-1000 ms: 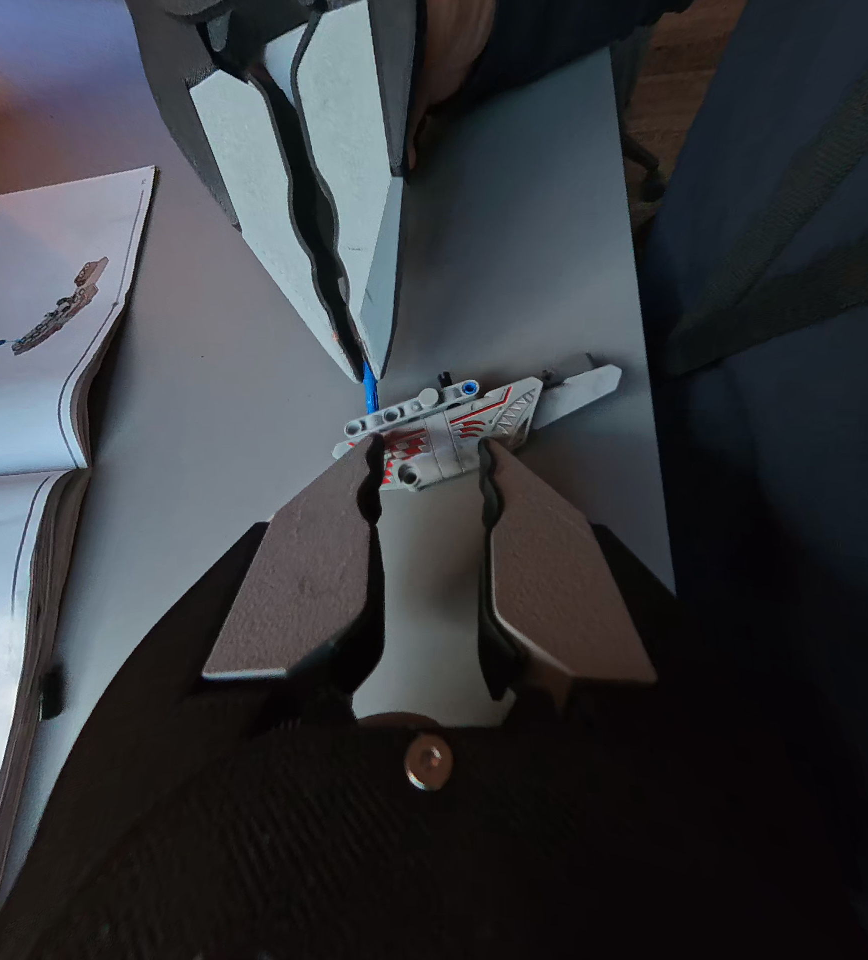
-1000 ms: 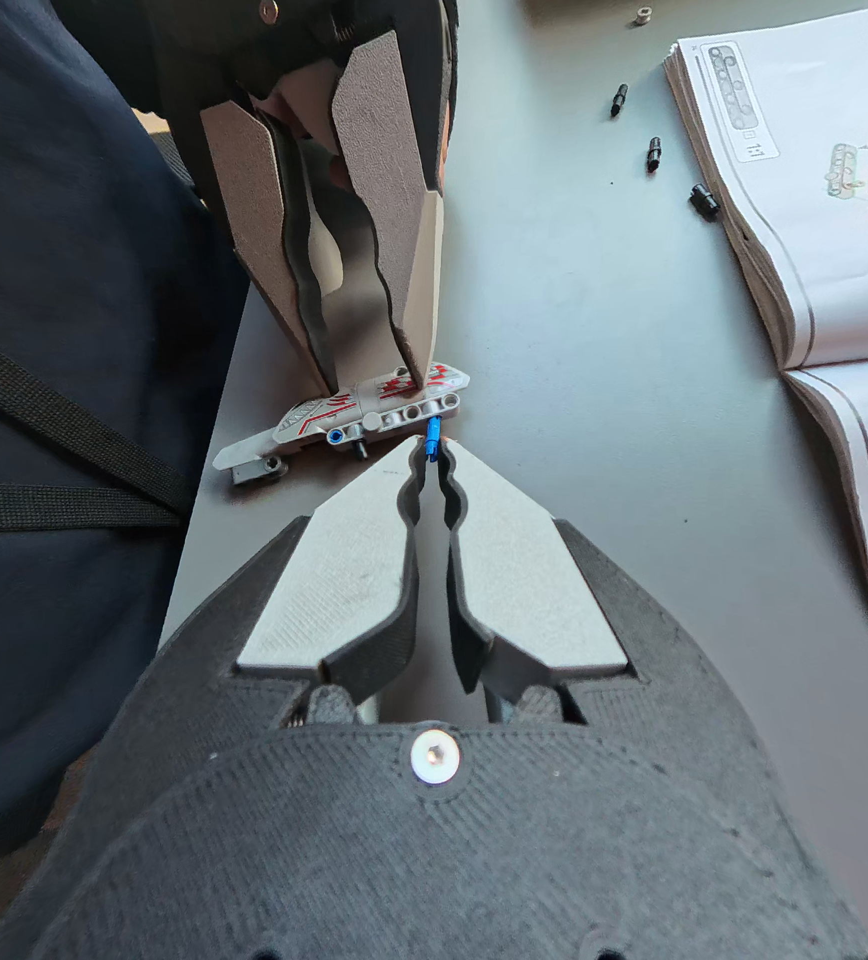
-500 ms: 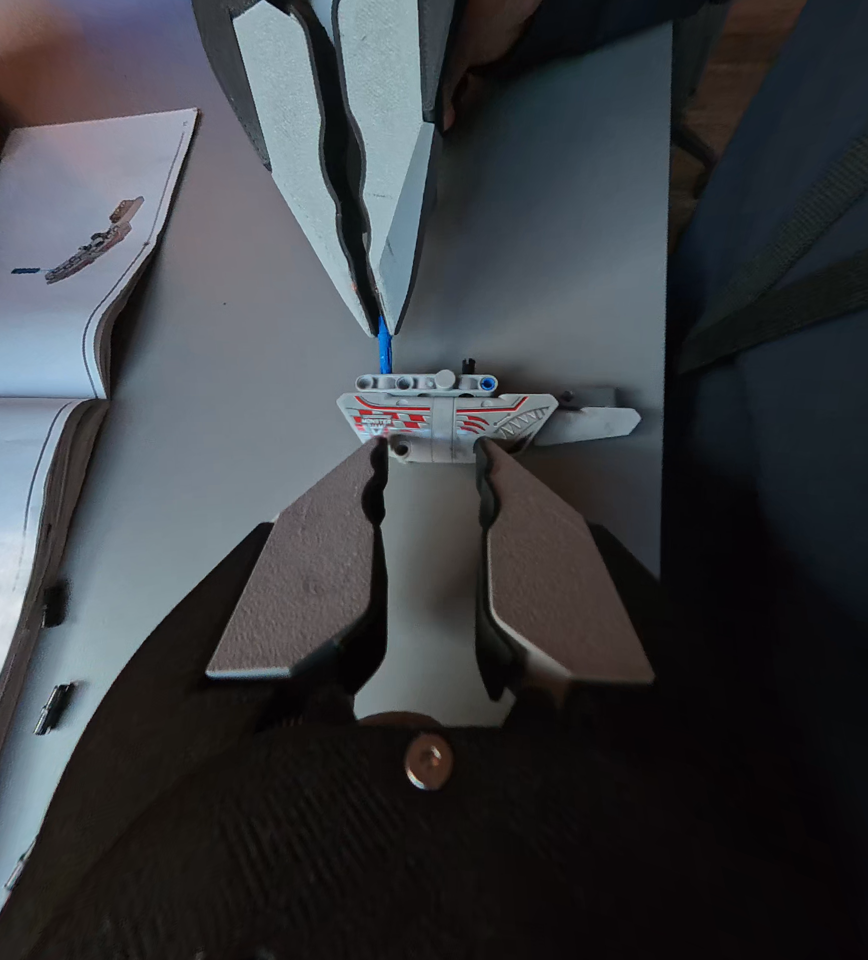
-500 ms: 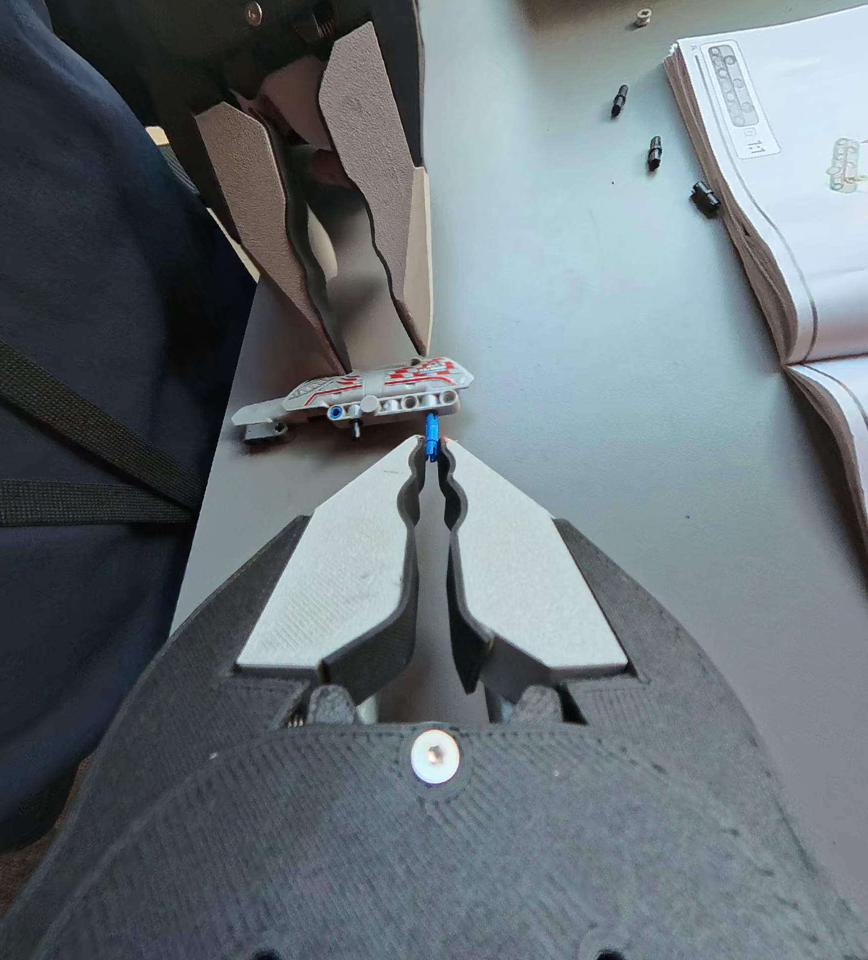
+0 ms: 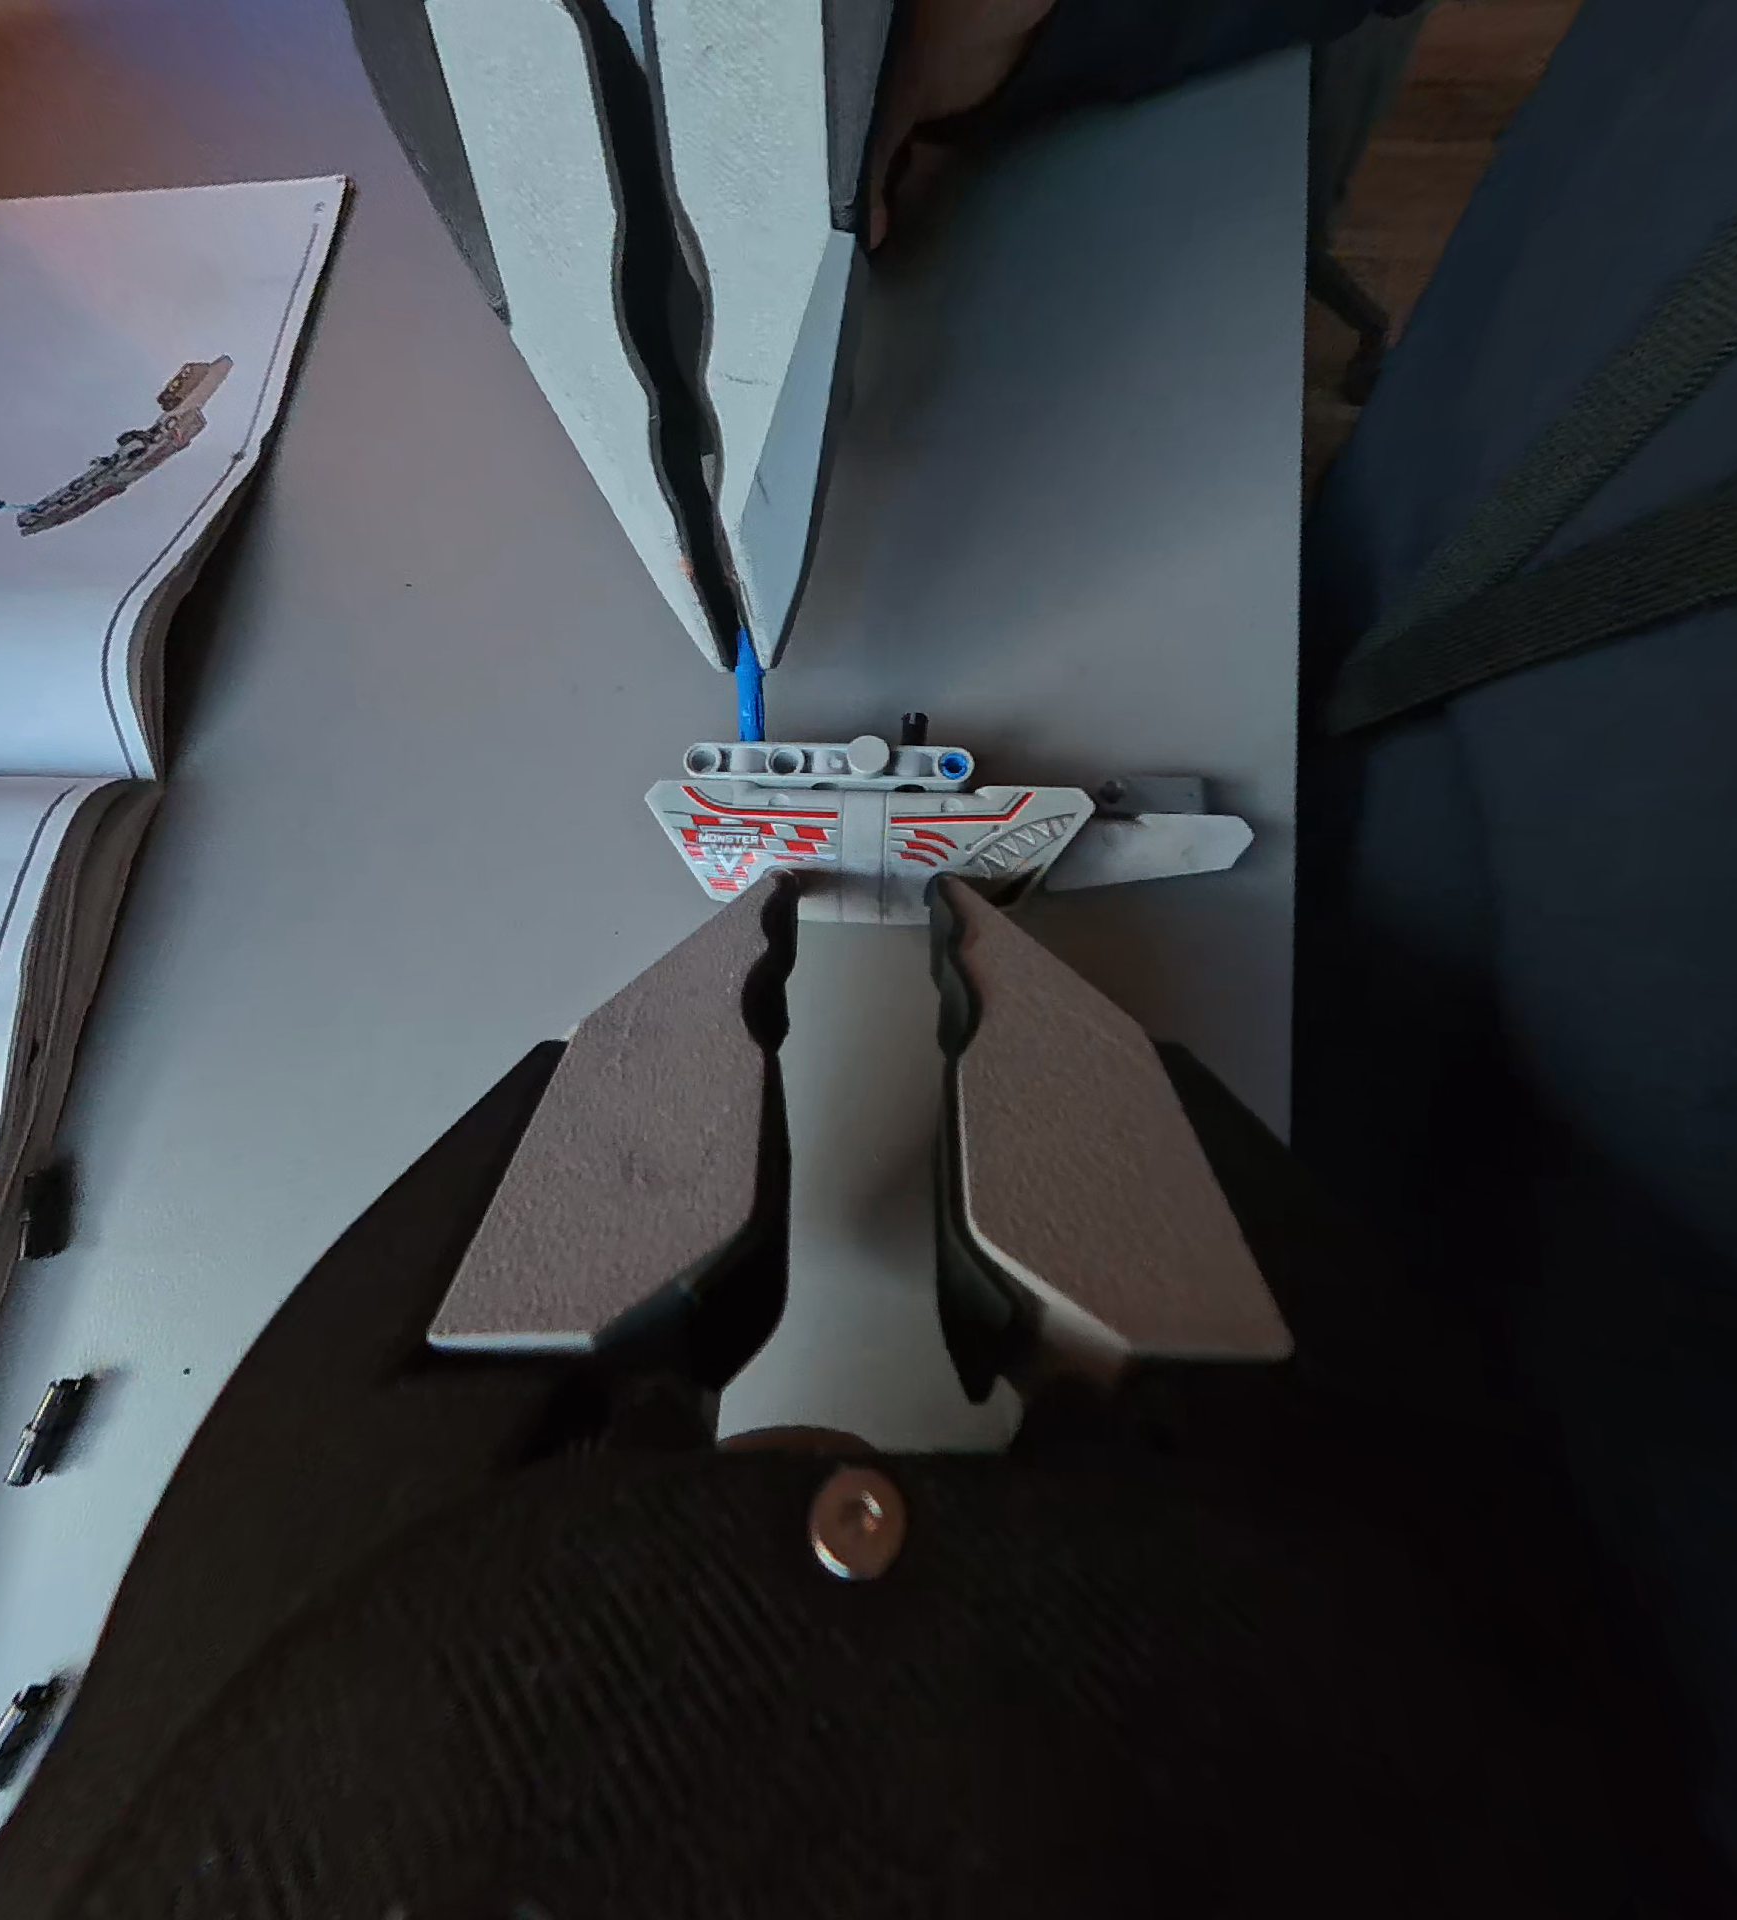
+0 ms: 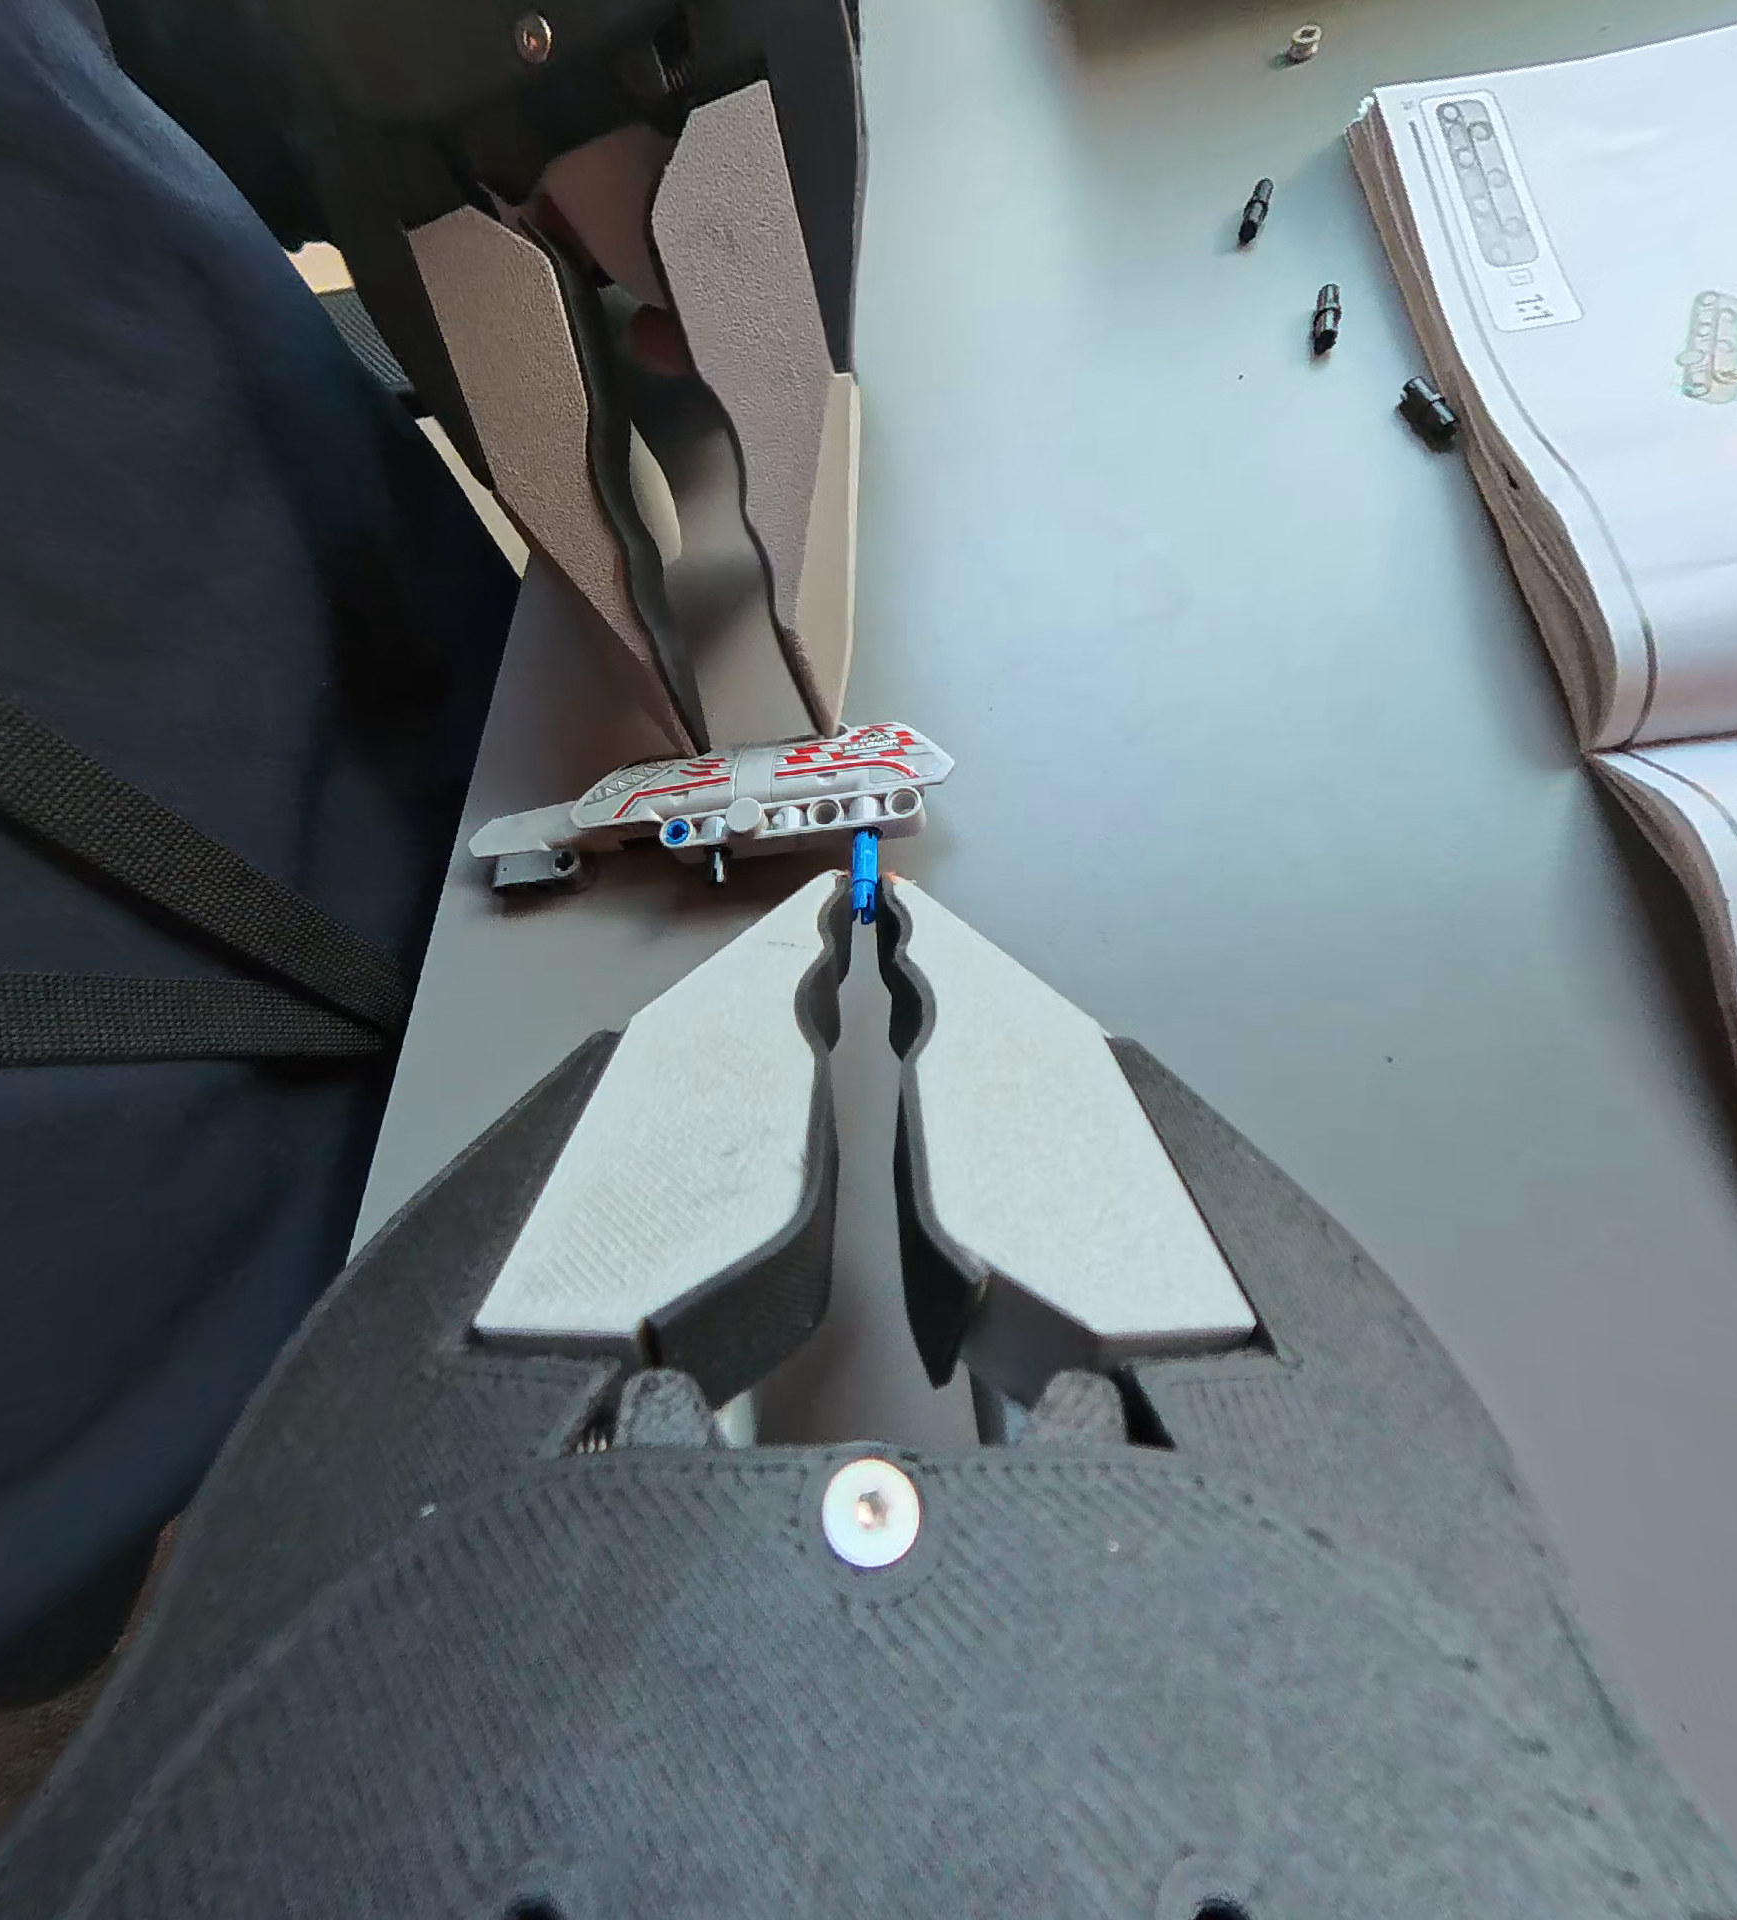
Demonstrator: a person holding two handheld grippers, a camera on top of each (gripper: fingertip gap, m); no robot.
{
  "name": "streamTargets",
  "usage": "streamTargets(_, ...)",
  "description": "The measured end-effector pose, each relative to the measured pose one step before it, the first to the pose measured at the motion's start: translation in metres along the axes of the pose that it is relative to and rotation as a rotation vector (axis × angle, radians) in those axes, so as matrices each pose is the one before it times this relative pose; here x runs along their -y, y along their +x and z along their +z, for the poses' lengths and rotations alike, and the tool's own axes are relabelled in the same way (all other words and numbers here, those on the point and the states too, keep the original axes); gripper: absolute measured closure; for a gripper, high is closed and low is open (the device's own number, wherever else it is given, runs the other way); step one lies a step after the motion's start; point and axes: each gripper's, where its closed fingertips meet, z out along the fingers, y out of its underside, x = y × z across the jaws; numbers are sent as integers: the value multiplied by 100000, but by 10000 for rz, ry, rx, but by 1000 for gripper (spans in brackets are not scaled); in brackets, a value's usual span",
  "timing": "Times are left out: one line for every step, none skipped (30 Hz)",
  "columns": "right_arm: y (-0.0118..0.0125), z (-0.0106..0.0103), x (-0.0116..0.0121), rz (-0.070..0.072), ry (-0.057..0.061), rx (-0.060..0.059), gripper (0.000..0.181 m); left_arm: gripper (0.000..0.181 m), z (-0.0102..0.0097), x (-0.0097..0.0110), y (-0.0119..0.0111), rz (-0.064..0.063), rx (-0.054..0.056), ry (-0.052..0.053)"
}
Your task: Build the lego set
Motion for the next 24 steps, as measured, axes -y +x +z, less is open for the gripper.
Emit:
streamTargets(-12,24,-33,-19,-17,-9,181,157,20,-6,-29,-75,-46,1)
streamTargets(-11,-2,16,-21,5,-15,181,156,20,-6,-20,-60,-51,-2)
streamTargets(4,-4,23,-5,4,-9,181,156,22,-2,13,-39,-65,-3)
streamTargets(0,17,12,8,-4,6,181,156,24,-1,45,-52,-88,-5)
streamTargets(-6,16,20,10,2,15,181,157,28,-17,82,-58,-133,-15)
streamTargets(-7,0,33,8,5,11,181,157,21,-3,40,-40,-81,-9)
streamTargets(-6,-20,46,4,12,3,181,157,11,-9,-3,-3,-51,-6)
streamTargets(19,-29,40,6,23,-9,181,157,18,10,-35,-18,-45,-7)
streamTargets(34,-29,37,15,29,-11,181,157,26,11,-40,-29,-29,0)
streamTargets(13,-42,15,20,24,12,181,157,36,22,-50,-51,-39,2)
streamTargets(4,-26,23,28,28,30,181,157,14,3,-21,-64,-64,0)
streamTargets(5,-14,21,36,28,30,181,158,8,8,-20,-46,-66,12)
streamTargets(16,13,9,28,9,18,181,158,8,4,-5,-17,-55,7)
streamTargets(13,14,-14,12,-10,10,181,157,1,-7,-20,36,-33,5)
streamTargets(-1,13,-48,-6,-22,5,181,158,-1,2,-6,15,-29,1)
streamTargets(-6,-6,-18,-14,5,-3,181,158,8,0,-12,-13,-27,4)
streamTargets(-12,-4,-23,-2,1,-11,181,158,1,-7,0,-23,-18,5)
streamTargets(13,1,-39,0,-10,-24,181,157,7,5,-2,3,4,0)
streamTargets(7,-5,-43,-11,-12,-42,181,157,-1,-4,6,23,16,0)
streamTargets(-8,-13,-47,-45,-3,-63,181,157,-6,-6,0,8,9,1)
streamTargets(-14,-26,-23,-79,6,-81,181,157,7,7,-1,3,3,1)
streamTargets(-21,-38,-23,-97,5,-87,181,157,-2,-1,-1,-6,-6,1)
streamTargets(-5,-64,63,-96,59,-88,181,157,1,6,-9,-15,-12,4)
streamTargets(-6,-58,78,-49,76,-48,181,157,-3,1,6,-5,-5,5)
